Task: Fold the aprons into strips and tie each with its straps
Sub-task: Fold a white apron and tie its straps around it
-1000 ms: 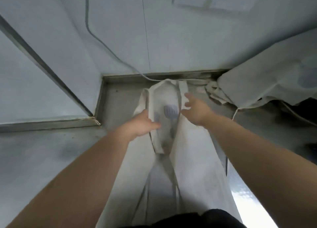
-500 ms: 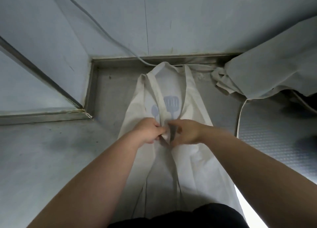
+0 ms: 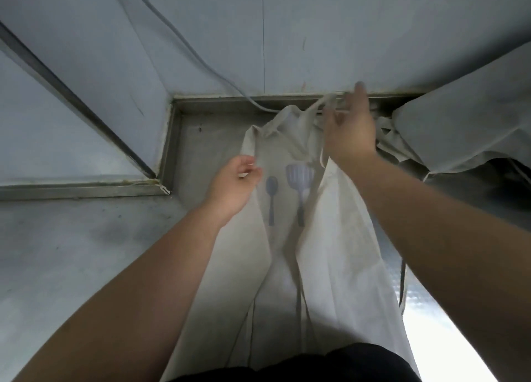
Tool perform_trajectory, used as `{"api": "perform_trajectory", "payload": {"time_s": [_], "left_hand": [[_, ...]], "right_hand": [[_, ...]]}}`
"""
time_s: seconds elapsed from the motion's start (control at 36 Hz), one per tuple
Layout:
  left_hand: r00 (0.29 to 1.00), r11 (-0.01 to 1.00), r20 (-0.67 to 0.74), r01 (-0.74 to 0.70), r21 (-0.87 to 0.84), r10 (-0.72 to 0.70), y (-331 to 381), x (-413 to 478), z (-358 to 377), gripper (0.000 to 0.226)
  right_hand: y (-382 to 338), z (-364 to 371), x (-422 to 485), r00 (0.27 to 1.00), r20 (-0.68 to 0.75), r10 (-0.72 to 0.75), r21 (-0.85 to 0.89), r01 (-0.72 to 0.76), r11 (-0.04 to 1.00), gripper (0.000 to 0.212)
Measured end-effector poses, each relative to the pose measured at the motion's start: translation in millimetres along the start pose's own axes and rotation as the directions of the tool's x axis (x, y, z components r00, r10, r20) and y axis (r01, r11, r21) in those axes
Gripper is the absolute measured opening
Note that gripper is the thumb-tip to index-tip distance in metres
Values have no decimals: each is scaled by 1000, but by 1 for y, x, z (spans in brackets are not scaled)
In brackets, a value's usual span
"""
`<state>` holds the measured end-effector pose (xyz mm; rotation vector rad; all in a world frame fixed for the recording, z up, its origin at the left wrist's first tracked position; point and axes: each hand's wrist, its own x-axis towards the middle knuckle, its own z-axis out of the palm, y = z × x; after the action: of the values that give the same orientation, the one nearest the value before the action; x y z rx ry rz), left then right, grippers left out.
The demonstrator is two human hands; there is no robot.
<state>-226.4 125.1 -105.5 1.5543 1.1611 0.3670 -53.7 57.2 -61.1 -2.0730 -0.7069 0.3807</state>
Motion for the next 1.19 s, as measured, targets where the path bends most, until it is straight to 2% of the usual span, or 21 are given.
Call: {"api": "perform_trajectory", "payload": {"time_s": [0.03, 0.06, 0.11, 0.22, 0.31, 0.39, 0.44, 0.5, 0.58, 0.61, 0.64, 0.69, 0.72, 0.78, 0.81, 0.83, 0.89, 0.94, 1.0, 1.11, 1.19], "left_hand": [[1000, 997, 0, -20, 76, 20, -4, -2, -2, 27], [1000, 989, 18, -25, 147, 23, -9, -3, -2, 29], [997, 956, 69, -4, 293, -18, -20, -9, -2, 36], [985, 834, 153, -21, 551, -76, -35, -28, 1, 64], [979, 747, 182, -54, 663, -91, -41, -46, 3, 84], [969, 652, 204, -64, 756, -142, -50, -63, 4, 96], [970, 614, 187, -52, 788, -158, -59, -77, 5, 93], [980, 642, 145, -26, 766, -134, -68, -86, 5, 73], [1000, 736, 13, 5, 677, -19, -76, -93, 6, 20], [999, 779, -40, 34, 626, -11, -77, -94, 6, 15], [996, 841, -87, 72, 536, -30, -78, -95, 7, 20], [985, 970, -138, 133, 204, -106, -72, -92, 8, 28], [980, 989, -135, 147, 7, -144, -66, -91, 10, 26], [979, 914, -77, 145, -379, -187, -50, -87, 14, 19], [981, 850, -45, 141, -507, -189, -41, -85, 17, 15], [983, 817, -24, 139, -560, -184, -34, -82, 18, 14], [985, 870, -1, 151, -469, -171, -31, -77, 22, 15], [983, 953, 15, 179, -245, -181, -39, -75, 26, 22], [986, 980, -9, 167, -107, -169, -49, -80, 29, 30], [987, 983, -24, 156, -100, -159, -62, -90, 24, 30], [984, 974, -28, 168, -151, -174, -65, -94, 18, 33]], "right_hand": [[-9, -5, 5, 999, -40, -34, 116, 38, 992, 69], [-14, -8, 9, 997, -31, -71, 138, 75, 988, 78], [-18, -9, 10, 991, 47, -126, 97, 121, 988, 79], [2, -2, -12, 981, 188, -37, -42, 46, 998, 51], [25, 6, -42, 959, 279, 58, -172, -10, 985, 38], [43, 14, -70, 894, 423, 146, -248, -41, 968, 34], [55, 17, -90, 818, 544, 186, -319, -3, 948, 38], [67, 18, -106, 758, 624, 191, -392, 92, 915, 39], [77, 16, -121, 755, 644, 121, -388, 186, 903, 41], [78, 16, -123, 753, 650, 101, -365, 193, 911, 44], [80, 16, -126, 747, 659, 88, -342, 195, 919, 49], [80, 16, -129, 734, 674, 83, -294, 164, 942, 62], [79, 15, -130, 727, 681, 87, -272, 141, 952, 68], [78, 15, -132, 710, 698, 90, -253, 128, 959, 74], [79, 15, -132, 700, 708, 93, -252, 128, 959, 74], [78, 15, -132, 688, 719, 99, -248, 121, 961, 70], [77, 16, -133, 661, 742, 114, -240, 103, 965, 58], [76, 18, -134, 651, 749, 123, -247, 102, 964, 42], [72, 20, -135, 662, 741, 113, -247, 112, 962, 32], [71, 30, -136, 713, 696, 85, -148, 26, 989, 42], [67, 38, -135, 712, 692, 115, -91, -72, 993, 68]]}}
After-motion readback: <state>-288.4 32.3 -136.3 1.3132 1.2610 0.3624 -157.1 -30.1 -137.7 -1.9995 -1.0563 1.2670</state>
